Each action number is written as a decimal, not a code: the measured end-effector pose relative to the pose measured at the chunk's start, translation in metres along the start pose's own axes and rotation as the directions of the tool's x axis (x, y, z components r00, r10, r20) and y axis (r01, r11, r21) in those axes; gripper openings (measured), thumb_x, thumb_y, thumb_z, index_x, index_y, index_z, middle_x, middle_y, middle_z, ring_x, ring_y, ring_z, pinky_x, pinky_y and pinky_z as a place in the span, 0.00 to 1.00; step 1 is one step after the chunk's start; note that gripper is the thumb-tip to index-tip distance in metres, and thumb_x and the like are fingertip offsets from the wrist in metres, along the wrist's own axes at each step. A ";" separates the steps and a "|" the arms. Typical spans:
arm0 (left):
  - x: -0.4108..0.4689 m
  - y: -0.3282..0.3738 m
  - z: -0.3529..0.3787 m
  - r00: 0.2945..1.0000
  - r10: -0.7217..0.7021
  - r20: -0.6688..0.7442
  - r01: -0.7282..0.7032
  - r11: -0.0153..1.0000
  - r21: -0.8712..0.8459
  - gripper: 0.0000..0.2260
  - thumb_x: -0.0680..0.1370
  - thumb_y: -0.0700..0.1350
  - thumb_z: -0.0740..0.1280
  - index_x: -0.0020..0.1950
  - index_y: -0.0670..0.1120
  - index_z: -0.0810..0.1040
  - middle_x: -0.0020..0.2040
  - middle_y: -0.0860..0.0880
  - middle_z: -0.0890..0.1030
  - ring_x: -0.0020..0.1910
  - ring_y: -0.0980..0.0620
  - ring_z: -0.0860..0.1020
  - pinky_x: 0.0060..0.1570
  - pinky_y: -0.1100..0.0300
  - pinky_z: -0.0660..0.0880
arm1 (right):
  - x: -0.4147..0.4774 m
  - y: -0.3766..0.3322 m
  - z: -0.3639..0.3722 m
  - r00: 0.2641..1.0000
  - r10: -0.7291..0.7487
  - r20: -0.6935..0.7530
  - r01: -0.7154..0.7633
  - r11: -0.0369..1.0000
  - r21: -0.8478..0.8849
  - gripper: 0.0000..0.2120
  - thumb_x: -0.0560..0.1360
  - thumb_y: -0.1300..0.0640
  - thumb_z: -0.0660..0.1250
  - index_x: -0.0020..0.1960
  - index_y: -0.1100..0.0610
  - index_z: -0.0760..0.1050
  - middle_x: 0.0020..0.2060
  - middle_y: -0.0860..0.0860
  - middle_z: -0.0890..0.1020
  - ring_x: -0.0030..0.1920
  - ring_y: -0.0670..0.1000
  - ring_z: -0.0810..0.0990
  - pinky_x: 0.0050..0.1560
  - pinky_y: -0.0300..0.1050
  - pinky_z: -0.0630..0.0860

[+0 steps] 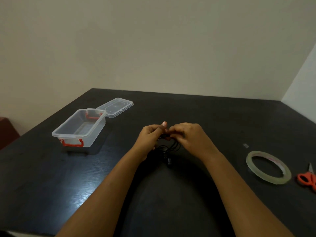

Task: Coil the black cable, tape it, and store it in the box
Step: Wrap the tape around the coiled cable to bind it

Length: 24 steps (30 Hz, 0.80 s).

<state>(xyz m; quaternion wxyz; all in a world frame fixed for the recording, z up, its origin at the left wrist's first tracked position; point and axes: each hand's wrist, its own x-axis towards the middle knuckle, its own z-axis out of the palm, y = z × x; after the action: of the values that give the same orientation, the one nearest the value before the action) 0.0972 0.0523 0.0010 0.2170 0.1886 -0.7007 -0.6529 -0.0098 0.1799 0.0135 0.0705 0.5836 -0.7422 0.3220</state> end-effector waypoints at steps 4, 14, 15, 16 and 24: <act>0.001 0.000 0.000 1.000 -0.012 -0.005 0.012 1.000 0.000 0.18 0.79 0.57 0.59 0.43 0.46 0.80 0.39 0.45 0.84 0.21 0.56 0.62 0.20 0.66 0.59 | -0.001 -0.001 -0.001 1.000 -0.006 -0.022 0.006 1.000 0.000 0.11 0.77 0.60 0.65 0.57 0.55 0.81 0.51 0.51 0.84 0.50 0.46 0.82 0.54 0.39 0.78; 0.003 -0.004 -0.001 1.000 -0.028 0.013 0.028 1.000 -0.007 0.23 0.79 0.59 0.56 0.48 0.42 0.81 0.41 0.45 0.85 0.22 0.55 0.62 0.21 0.65 0.60 | -0.002 0.002 0.006 1.000 -0.011 -0.019 0.009 0.997 -0.074 0.12 0.79 0.61 0.61 0.59 0.52 0.79 0.50 0.51 0.82 0.48 0.48 0.81 0.50 0.46 0.79; 0.003 -0.003 -0.001 1.000 -0.023 0.015 0.023 1.000 -0.009 0.22 0.79 0.59 0.56 0.47 0.43 0.81 0.41 0.46 0.85 0.22 0.55 0.62 0.21 0.65 0.59 | -0.001 0.003 0.006 1.000 -0.002 -0.018 0.002 0.999 -0.046 0.12 0.79 0.60 0.61 0.59 0.52 0.79 0.50 0.51 0.82 0.48 0.47 0.81 0.50 0.44 0.79; 0.003 -0.003 -0.001 1.000 -0.017 0.021 0.017 1.000 -0.013 0.23 0.79 0.59 0.56 0.46 0.43 0.81 0.40 0.45 0.85 0.22 0.54 0.61 0.21 0.65 0.59 | -0.001 0.004 0.005 1.000 0.007 -0.011 -0.007 1.000 -0.010 0.11 0.79 0.58 0.62 0.59 0.52 0.79 0.49 0.50 0.82 0.48 0.46 0.80 0.50 0.42 0.78; 0.003 -0.003 -0.002 0.998 -0.010 0.054 0.010 1.000 -0.013 0.26 0.78 0.61 0.55 0.46 0.41 0.81 0.35 0.44 0.79 0.22 0.56 0.62 0.21 0.66 0.59 | 0.001 0.006 0.004 0.999 0.046 -0.018 -0.045 0.996 0.081 0.06 0.74 0.58 0.69 0.51 0.52 0.82 0.42 0.43 0.79 0.43 0.40 0.78 0.45 0.29 0.73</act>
<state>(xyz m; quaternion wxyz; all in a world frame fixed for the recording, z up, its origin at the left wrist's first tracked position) 0.0957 0.0486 -0.0022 0.1959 0.1730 -0.7012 -0.6634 -0.0147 0.1777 0.0085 0.0471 0.5656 -0.7410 0.3588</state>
